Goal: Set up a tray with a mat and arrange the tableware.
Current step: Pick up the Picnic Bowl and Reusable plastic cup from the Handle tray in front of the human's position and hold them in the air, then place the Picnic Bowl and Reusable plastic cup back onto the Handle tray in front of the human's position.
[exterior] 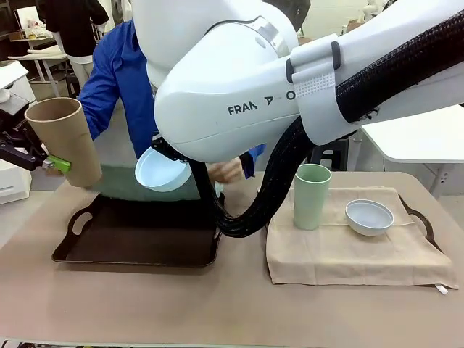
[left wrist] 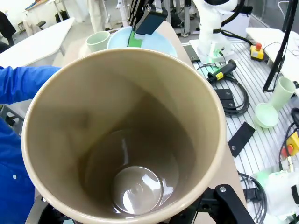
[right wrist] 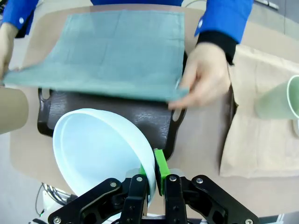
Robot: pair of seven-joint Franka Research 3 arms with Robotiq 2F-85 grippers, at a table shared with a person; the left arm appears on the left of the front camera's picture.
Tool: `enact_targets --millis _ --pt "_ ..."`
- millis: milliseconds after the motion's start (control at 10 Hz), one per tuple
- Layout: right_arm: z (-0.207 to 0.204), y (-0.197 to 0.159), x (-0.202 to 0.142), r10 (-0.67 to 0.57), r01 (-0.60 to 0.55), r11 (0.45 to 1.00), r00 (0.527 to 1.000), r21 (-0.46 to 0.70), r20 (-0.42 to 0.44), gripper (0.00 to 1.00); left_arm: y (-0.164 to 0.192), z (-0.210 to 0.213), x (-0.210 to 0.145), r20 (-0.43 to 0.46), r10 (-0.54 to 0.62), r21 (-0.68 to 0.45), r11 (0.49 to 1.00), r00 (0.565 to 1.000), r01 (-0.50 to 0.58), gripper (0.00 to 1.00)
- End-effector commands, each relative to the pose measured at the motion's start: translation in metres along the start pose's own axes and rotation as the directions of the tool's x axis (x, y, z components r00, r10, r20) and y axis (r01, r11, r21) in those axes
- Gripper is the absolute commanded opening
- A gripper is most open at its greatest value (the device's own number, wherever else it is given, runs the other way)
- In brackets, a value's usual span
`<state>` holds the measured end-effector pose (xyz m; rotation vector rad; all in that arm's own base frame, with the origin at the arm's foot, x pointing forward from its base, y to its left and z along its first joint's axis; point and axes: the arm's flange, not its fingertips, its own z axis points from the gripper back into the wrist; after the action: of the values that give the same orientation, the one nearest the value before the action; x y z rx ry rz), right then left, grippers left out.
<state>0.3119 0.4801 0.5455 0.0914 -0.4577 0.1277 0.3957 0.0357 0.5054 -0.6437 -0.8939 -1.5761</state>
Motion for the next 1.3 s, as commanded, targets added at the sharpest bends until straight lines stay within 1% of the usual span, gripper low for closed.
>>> enact_targets --millis 0,1200 --pt "0.0019 -0.0040 0.0020 -0.004 0.004 1.000 1.000 -0.011 0.003 0.00 -0.0003 -0.0002 -0.0016 -0.008 -0.021 0.005 1.000 1.000 0.021 0.00" --pt "0.0019 -0.0040 0.0020 -0.004 0.004 1.000 1.000 -0.011 0.003 0.00 -0.0003 -0.0002 -0.0016 -0.008 -0.021 0.005 1.000 1.000 0.021 0.00"
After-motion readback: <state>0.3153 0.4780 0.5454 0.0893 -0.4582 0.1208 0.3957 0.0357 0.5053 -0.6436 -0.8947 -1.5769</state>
